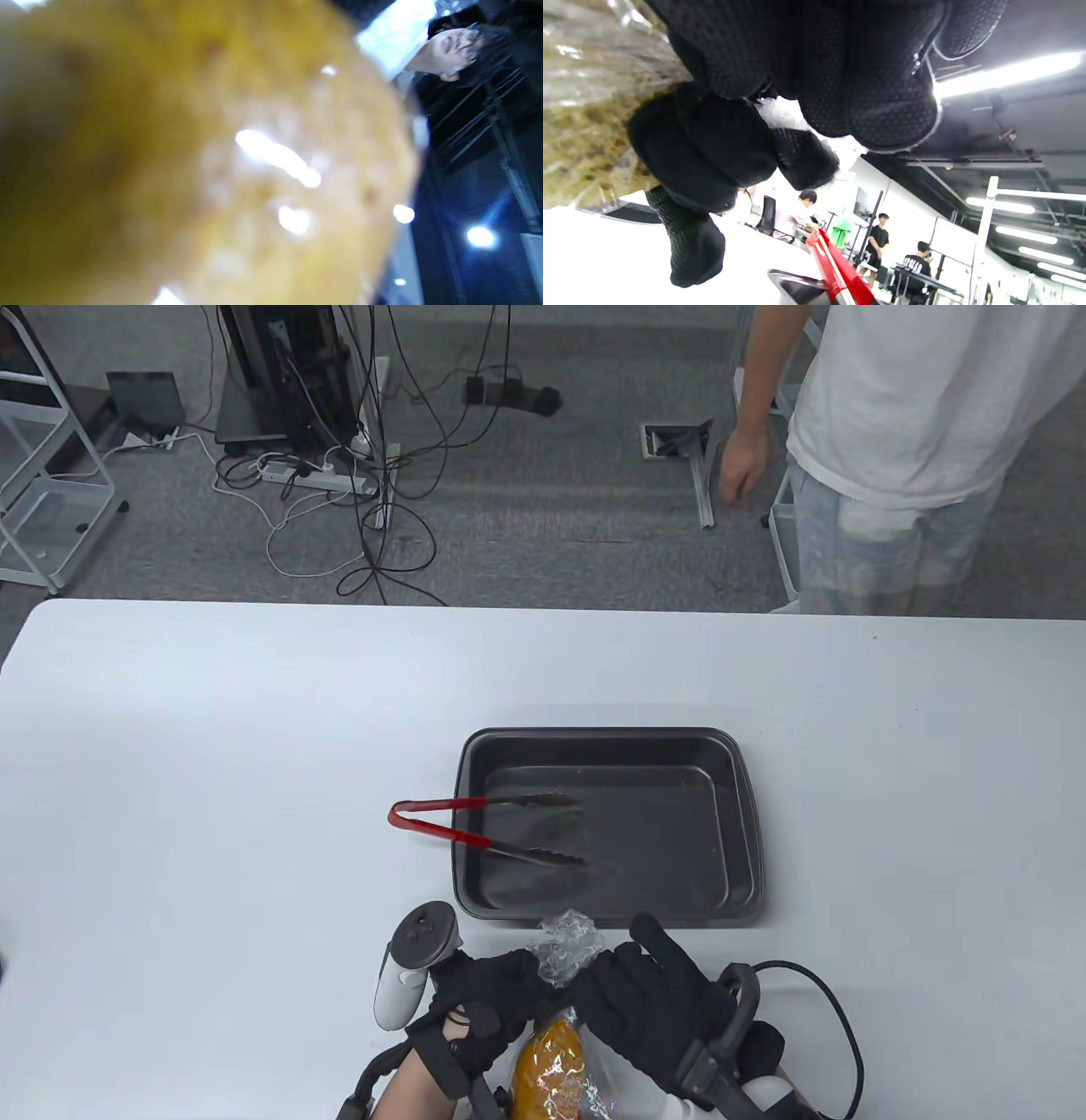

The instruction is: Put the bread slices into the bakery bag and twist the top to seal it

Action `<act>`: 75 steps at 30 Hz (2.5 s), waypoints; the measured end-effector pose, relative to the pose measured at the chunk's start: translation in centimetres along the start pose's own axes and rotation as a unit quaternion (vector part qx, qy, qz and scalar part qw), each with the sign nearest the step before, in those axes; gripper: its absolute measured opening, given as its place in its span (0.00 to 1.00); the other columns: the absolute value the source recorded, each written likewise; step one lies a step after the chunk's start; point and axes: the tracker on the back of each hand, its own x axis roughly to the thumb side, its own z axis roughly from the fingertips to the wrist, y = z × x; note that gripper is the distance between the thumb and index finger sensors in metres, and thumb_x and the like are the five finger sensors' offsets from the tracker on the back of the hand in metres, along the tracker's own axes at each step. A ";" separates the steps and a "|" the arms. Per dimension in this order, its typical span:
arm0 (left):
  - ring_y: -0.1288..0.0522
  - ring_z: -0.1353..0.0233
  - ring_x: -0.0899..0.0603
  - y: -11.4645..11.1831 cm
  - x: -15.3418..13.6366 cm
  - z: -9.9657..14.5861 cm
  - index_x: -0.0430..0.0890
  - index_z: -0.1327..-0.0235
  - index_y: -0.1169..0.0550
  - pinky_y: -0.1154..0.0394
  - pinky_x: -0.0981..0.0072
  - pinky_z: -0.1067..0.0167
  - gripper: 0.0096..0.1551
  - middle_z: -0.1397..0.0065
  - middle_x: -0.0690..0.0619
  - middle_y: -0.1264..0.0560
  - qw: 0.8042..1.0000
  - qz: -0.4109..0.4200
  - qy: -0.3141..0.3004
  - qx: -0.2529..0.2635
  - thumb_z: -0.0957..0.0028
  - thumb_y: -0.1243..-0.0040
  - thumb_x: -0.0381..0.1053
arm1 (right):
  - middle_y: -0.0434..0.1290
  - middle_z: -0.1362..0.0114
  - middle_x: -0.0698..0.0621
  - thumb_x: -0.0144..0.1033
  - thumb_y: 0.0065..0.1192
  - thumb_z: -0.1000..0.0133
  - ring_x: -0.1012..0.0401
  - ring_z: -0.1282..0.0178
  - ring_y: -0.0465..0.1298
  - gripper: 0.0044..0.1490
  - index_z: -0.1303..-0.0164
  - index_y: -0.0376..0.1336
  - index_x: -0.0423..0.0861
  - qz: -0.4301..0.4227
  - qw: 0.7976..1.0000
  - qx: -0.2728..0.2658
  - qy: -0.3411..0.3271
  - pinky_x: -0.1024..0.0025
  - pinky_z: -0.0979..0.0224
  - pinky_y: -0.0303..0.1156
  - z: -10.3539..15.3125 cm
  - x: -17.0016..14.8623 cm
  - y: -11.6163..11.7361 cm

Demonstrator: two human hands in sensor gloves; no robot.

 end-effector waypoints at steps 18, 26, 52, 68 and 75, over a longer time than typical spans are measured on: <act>0.22 0.34 0.44 -2.8 4.5 1.9 0.54 0.26 0.31 0.47 0.29 0.20 0.32 0.35 0.51 0.21 0.920 -0.311 -0.152 0.184 0.46 0.40 0.51 | 0.85 0.62 0.38 0.39 0.76 0.51 0.49 0.72 0.84 0.25 0.56 0.78 0.32 -0.577 0.668 0.011 0.469 0.30 0.29 0.56 2.6 -5.3 4.3; 0.23 0.31 0.47 -7.5 6.1 3.5 0.59 0.30 0.31 0.47 0.33 0.18 0.33 0.35 0.57 0.21 0.709 -0.592 -0.270 0.270 0.52 0.36 0.51 | 0.86 0.64 0.40 0.41 0.74 0.49 0.51 0.74 0.84 0.25 0.57 0.77 0.32 -0.732 0.448 0.100 0.504 0.32 0.29 0.56 4.8 -5.5 6.6; 0.16 0.45 0.46 -0.1 -1.6 -0.8 0.43 0.27 0.30 0.37 0.38 0.21 0.30 0.42 0.50 0.16 0.990 0.136 -0.015 -0.042 0.39 0.43 0.55 | 0.69 0.28 0.39 0.40 0.77 0.53 0.41 0.35 0.76 0.48 0.25 0.54 0.55 0.067 0.998 -0.020 -0.005 0.31 0.25 0.56 0.4 -0.3 -1.0; 0.17 0.44 0.45 -0.5 -1.4 -0.7 0.43 0.26 0.32 0.40 0.37 0.21 0.30 0.42 0.49 0.17 0.997 0.067 0.019 -0.029 0.37 0.45 0.55 | 0.81 0.47 0.39 0.36 0.75 0.53 0.46 0.57 0.82 0.25 0.47 0.75 0.40 0.082 0.995 -0.034 -0.038 0.31 0.27 0.59 -0.3 1.3 -0.5; 0.21 0.36 0.45 -1.4 2.3 1.1 0.49 0.24 0.34 0.44 0.32 0.21 0.33 0.37 0.52 0.20 0.968 -0.155 -0.108 0.164 0.43 0.42 0.54 | 0.84 0.56 0.40 0.37 0.76 0.55 0.49 0.67 0.84 0.23 0.54 0.76 0.40 -0.039 0.986 -0.066 0.145 0.33 0.29 0.62 -0.6 -0.7 -0.9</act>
